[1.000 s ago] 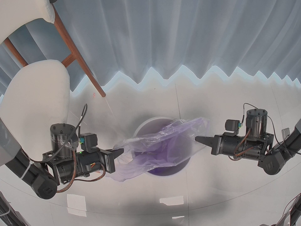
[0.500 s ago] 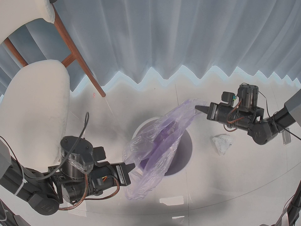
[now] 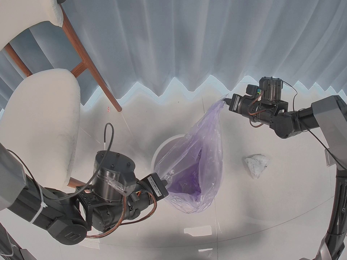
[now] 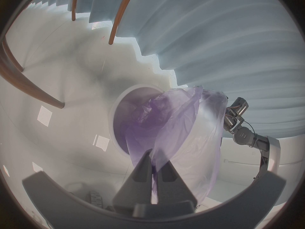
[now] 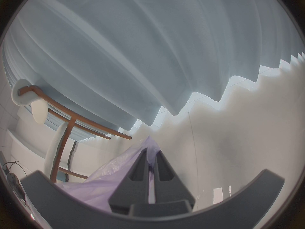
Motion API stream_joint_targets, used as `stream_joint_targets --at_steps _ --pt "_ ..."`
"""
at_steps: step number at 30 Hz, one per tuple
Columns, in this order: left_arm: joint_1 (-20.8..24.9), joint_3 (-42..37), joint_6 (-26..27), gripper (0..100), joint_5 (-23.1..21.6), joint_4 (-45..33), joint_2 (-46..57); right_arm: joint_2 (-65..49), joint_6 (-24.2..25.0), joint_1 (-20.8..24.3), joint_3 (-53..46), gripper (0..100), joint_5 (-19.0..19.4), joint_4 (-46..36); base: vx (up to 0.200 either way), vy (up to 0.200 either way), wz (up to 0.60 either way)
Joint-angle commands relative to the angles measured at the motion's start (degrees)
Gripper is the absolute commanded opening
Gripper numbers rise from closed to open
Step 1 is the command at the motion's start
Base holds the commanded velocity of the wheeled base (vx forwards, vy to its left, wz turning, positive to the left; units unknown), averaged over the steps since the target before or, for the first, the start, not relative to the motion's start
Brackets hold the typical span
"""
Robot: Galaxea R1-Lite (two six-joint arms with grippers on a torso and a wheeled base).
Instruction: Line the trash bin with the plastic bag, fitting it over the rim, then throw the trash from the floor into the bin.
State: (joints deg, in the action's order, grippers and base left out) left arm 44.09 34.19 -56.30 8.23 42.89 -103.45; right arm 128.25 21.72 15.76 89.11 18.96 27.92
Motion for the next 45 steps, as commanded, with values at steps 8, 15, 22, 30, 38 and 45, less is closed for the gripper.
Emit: stream_joint_targets --at_steps 8,15,22,30,38,45 --pt "1.4 2.6 0.1 0 3.4 -0.6 -2.7 -9.4 2.9 0.4 -18.6 100 2.1 3.7 0.0 0.0 0.0" --pt "2.0 2.6 0.4 0 4.3 -0.6 -2.5 -23.0 5.5 0.3 -32.8 100 2.3 3.9 0.0 0.0 0.0" --pt "3.0 2.9 0.5 0 4.3 -0.5 -2.8 -31.3 6.9 5.1 -41.3 100 2.4 4.0 0.0 0.0 0.0" --pt "3.4 3.1 0.5 0 4.3 -0.5 -2.9 -33.6 8.1 10.2 -46.7 100 2.4 4.3 0.0 0.0 0.0" --pt "3.4 3.3 0.4 0 4.3 -0.5 -3.6 -32.4 7.8 13.5 -47.1 100 2.3 6.1 0.0 0.0 0.0" --pt "2.8 3.9 0.5 0 4.3 -0.5 -3.8 -26.4 7.8 13.4 -46.1 100 2.1 8.3 0.0 0.0 0.0"
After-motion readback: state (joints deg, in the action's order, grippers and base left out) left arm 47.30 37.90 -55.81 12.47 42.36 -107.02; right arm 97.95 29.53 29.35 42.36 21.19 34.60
